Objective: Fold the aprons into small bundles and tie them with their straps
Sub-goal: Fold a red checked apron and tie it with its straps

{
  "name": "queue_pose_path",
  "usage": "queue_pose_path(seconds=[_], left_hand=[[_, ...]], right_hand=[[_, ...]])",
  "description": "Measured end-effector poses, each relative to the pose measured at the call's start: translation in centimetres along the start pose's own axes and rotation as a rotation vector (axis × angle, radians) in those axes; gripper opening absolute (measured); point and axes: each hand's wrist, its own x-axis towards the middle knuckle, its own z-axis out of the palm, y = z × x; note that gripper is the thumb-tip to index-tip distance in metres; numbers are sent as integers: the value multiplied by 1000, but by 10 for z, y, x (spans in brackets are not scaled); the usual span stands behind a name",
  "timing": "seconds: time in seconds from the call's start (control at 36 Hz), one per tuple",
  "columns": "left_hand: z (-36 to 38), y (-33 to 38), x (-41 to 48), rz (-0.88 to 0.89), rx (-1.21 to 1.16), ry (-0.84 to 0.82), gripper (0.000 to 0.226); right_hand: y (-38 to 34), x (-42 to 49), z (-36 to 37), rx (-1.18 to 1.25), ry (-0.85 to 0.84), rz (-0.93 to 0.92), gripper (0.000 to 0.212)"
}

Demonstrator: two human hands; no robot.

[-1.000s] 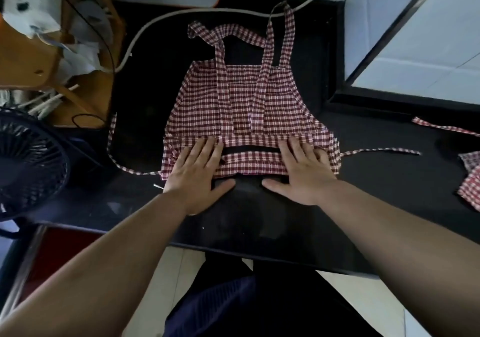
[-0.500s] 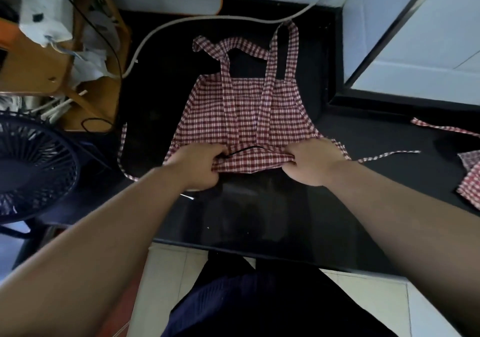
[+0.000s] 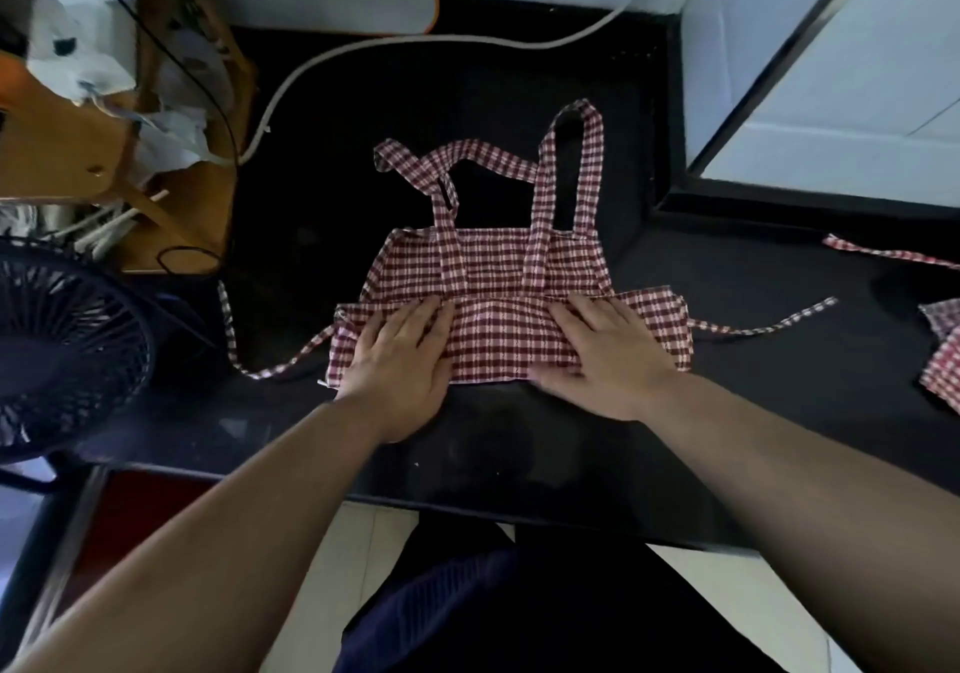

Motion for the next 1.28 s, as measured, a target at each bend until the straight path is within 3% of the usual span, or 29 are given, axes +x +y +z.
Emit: queue_pose_path(seconds=[0.08,0.14,0.19,0.28,0.33,0.39,0.47,0.58,0.67,0.72,0.92,1.0,1.11,1.19,1.28], left_hand=[[-3,-4,0,36,39,-85,95],[-6,-6,1,59,110,-112,109],[-11,-7,4,84,120,-74,108],[-28,-10,11,125,5,-18,77],[-46,-10,15,92,-86,-88,48],[-62,-14,22,34,-188,-227,19],[-70,-23,31,-37,-267,-272,43],[-57,-22,34,-91,98,-37,71],[-50,-20,42,-158,367,142,73],[-45,-21,48,-193,435,170,65],[-27,-33,47,-410,-10,48,74],[-28,-31,43,-443,-42,81,74],[-23,-5,25,-279,-93,422,58],[-10,16,14,-34,-73,274,63],[8,9,11,-29,-22,81,62]], right_hand=[[2,0,2,-99,-52,-17,106],[1,2,-3,-89,-25,-20,96],[-1,5,-12,-84,-23,-32,80],[1,6,-36,20,-49,-36,55],[2,7,-51,103,-85,-19,33],[3,8,-61,140,-106,0,27],[4,12,-65,77,-44,47,37],[-1,23,-48,-193,80,85,58],[-7,26,-33,-260,143,44,70],[-8,28,-26,-265,155,59,73],[-4,37,-20,-199,142,113,66],[-7,36,-20,-182,157,135,64],[-18,32,-19,7,406,2,44],[-23,29,-12,118,301,-102,72],[-17,29,-3,121,198,-54,69]])
